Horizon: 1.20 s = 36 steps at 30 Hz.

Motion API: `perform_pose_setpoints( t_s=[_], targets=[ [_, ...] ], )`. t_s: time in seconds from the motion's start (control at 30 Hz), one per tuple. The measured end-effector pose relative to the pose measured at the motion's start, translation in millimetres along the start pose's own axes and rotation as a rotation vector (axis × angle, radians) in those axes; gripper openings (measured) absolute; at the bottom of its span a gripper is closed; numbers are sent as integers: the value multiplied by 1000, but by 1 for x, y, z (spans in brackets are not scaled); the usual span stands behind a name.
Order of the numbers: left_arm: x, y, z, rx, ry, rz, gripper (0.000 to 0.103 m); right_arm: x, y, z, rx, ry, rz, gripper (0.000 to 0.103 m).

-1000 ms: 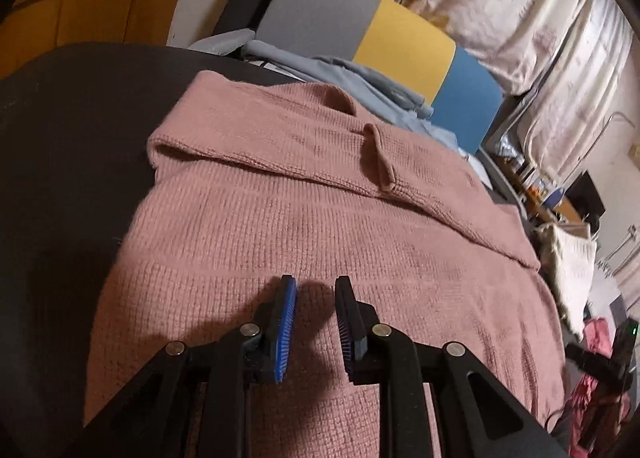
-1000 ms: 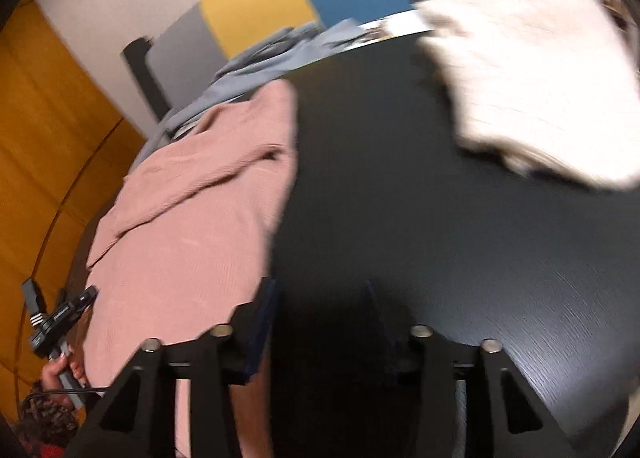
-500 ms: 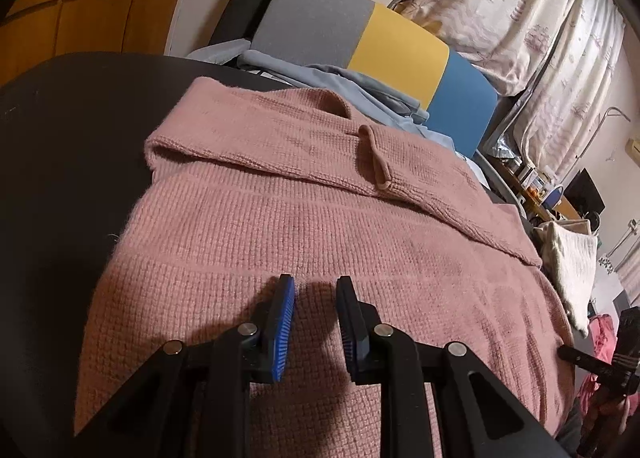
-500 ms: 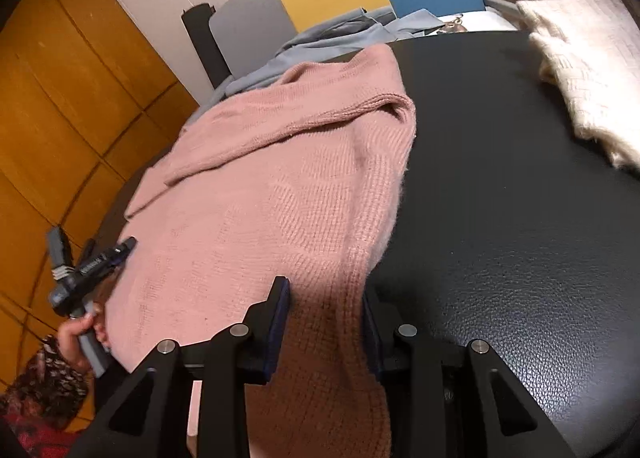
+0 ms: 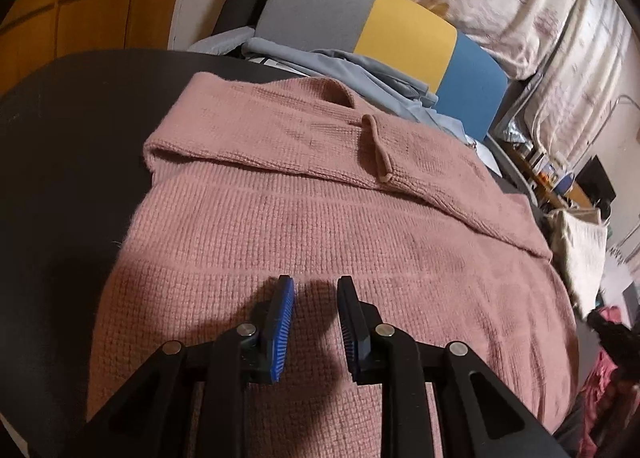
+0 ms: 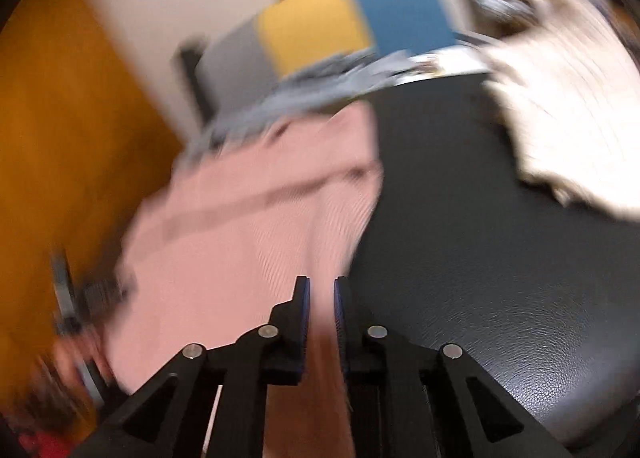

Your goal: Fold clothes

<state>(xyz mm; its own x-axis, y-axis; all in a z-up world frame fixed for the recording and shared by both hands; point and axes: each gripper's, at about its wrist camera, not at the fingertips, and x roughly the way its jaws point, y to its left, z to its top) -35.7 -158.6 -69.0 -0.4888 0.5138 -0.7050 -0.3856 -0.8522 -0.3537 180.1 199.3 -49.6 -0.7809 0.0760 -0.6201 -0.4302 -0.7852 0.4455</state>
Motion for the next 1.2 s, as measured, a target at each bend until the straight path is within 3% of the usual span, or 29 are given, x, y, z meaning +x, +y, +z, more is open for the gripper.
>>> perform_pose_setpoints(
  t_s=[0.1,0.17,0.23,0.33,0.4,0.47,0.63,0.9,0.97,1.0,1.03,1.07,1.2],
  targets=[
    [3,0,-2,13,-23,6,22,19,-25,12,28,17,-108,16],
    [3,-3,-4,37,-35,18,22,38,-23,11,-6,75,-101,16],
    [3,-5,-6,53,-42,24,23,55,-20,9,-23,126,-66,16],
    [3,-2,-6,42,-42,13,23,62,-12,7,-6,128,27,17],
    [3,-1,-5,37,-46,6,23,62,-10,6,23,131,59,27],
    [3,-1,-6,37,-50,8,23,63,-8,6,52,133,90,46],
    [3,-3,-7,42,-51,14,24,61,-7,6,77,144,103,46],
    [3,-3,-9,40,-55,15,24,76,-18,3,198,212,268,46],
    [3,-3,-8,39,-56,16,24,84,-13,3,210,209,302,42],
    [3,-3,-9,39,-56,16,24,84,-7,3,173,208,273,39],
    [2,-4,-10,38,-56,17,24,85,-1,3,136,206,243,26],
    [2,-3,-10,36,-57,14,24,85,4,3,100,204,214,7],
    [2,-1,-9,28,-56,5,24,86,27,3,-48,197,96,6]
  ],
)
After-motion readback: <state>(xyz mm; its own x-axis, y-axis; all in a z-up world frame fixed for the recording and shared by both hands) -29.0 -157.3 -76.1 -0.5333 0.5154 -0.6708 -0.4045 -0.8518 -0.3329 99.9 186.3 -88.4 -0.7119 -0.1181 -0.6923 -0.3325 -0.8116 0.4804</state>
